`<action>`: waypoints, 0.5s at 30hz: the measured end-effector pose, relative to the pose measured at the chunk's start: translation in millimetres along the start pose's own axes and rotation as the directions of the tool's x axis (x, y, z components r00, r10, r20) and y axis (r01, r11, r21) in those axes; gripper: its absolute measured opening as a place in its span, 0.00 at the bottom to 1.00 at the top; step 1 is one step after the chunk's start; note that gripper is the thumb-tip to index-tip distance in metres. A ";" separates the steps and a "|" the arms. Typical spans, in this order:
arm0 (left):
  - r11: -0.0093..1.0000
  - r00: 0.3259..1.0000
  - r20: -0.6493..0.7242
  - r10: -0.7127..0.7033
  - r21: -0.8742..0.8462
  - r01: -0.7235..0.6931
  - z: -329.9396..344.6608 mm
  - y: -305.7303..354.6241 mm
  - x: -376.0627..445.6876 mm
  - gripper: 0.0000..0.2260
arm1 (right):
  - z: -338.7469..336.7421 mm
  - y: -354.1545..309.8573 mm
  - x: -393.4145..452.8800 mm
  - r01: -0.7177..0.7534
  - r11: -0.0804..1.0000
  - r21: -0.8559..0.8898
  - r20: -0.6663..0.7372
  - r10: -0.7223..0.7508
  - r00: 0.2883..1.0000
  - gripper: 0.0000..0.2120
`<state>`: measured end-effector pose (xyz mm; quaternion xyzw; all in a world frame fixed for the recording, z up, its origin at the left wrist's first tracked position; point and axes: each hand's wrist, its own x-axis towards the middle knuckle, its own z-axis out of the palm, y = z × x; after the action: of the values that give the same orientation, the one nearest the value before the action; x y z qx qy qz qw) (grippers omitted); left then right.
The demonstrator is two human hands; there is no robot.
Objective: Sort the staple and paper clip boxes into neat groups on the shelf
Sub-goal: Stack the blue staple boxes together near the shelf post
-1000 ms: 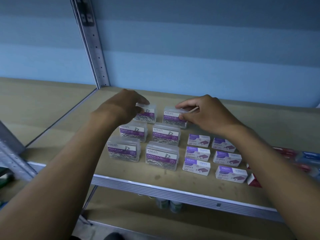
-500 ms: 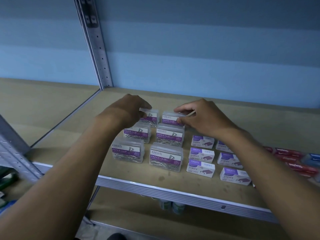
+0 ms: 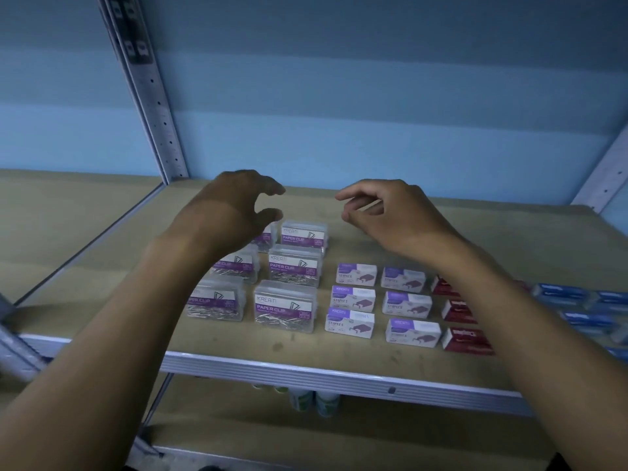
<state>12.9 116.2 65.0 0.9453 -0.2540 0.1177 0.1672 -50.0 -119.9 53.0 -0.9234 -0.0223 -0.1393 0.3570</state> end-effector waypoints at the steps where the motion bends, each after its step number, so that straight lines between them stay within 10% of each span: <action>1: 0.999 0.999 -0.033 0.030 -0.028 -0.031 -0.1 10.8 -2.5 0.16 | -8.0 1.7 -4.9 -0.004 1.000 0.001 -0.013 0.004 1.000 0.10; 15: 0.885 0.905 0.061 0.420 -0.248 -0.394 51.6 212.8 -24.7 0.13 | -152.6 65.7 -124.5 -0.154 0.970 -0.190 -0.079 0.141 0.987 0.08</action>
<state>-111.5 -65.8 64.7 0.8502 -0.4678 0.0666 0.2323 -197.1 -263.2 83.8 -0.9481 0.0718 -0.1438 0.2743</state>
